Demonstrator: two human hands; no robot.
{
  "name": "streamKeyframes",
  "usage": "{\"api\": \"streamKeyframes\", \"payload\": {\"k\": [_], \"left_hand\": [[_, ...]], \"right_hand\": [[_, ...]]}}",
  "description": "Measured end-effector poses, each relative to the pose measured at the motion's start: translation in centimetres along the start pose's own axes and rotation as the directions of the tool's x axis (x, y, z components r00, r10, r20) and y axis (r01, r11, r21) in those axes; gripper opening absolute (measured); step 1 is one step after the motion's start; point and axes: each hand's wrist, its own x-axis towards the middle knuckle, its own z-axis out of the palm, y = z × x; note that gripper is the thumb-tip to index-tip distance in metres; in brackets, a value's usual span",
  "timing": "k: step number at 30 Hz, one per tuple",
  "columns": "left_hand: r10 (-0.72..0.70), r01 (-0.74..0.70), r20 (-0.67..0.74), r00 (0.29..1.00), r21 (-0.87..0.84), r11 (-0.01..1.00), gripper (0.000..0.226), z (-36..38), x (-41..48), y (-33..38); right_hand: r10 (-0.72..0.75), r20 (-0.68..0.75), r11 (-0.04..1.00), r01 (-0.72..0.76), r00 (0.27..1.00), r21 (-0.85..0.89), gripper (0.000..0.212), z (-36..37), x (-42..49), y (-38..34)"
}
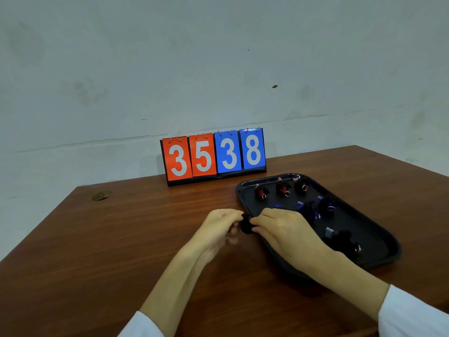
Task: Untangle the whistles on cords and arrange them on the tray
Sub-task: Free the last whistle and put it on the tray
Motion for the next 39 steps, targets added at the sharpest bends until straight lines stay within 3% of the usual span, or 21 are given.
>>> {"api": "streamKeyframes", "payload": {"k": [4,8,11,16,19,22,26,30,34,39], "left_hand": [[0.141,-0.137,-0.049,0.989,0.071,0.988,0.011,0.0,-0.2,0.1],[0.275,-0.275,0.022,0.961,0.024,0.961,0.009,-0.3,-0.3,-0.1],[0.383,-0.390,0.073,0.921,0.179,0.903,0.016,-0.2,-0.4,0.0],[0.503,-0.508,0.093,0.859,0.274,0.817,0.022,0.0,-0.4,0.0],[0.549,-0.513,0.076,0.832,0.480,0.712,0.020,0.1,-0.2,-0.5],[0.539,-0.506,0.108,0.835,0.535,0.676,0.020,0.5,0.1,-0.8],[0.500,-0.486,0.125,0.857,0.517,0.705,0.020,0.6,0.0,-0.8],[0.417,-0.432,0.123,0.901,0.355,0.829,0.019,0.4,-0.1,-0.7],[0.347,-0.365,0.121,0.930,0.184,0.913,0.015,0.2,0.1,-0.7],[0.278,-0.283,0.054,0.959,0.200,0.938,0.017,0.6,0.3,-1.3]], "right_hand": [[-0.034,-0.018,0.998,0.035,0.999,0.045,0.029,-0.8,-0.2,0.2],[-0.014,-0.023,0.998,0.016,1.000,0.069,0.029,-1.4,-0.3,0.7],[0.016,-0.023,0.995,-0.013,1.000,0.099,0.029,-1.6,-0.5,0.9],[0.089,-0.045,0.987,-0.081,0.995,0.140,0.017,-1.7,-0.8,1.3],[0.087,-0.034,0.985,-0.081,0.996,0.152,0.015,-1.6,-1.0,1.4],[0.064,0.015,0.984,-0.066,0.998,0.164,0.015,-1.4,-1.2,1.3],[0.000,0.098,0.978,-0.020,0.995,0.209,0.016,-1.7,-0.8,1.0],[0.004,0.102,0.969,-0.029,0.995,0.244,0.025,-2.2,-0.9,0.9],[0.121,0.088,0.952,-0.140,0.989,0.272,0.019,-1.9,-1.5,0.6],[0.340,0.098,0.877,-0.353,0.935,0.326,0.030,-1.9,-1.3,-0.2]]}}
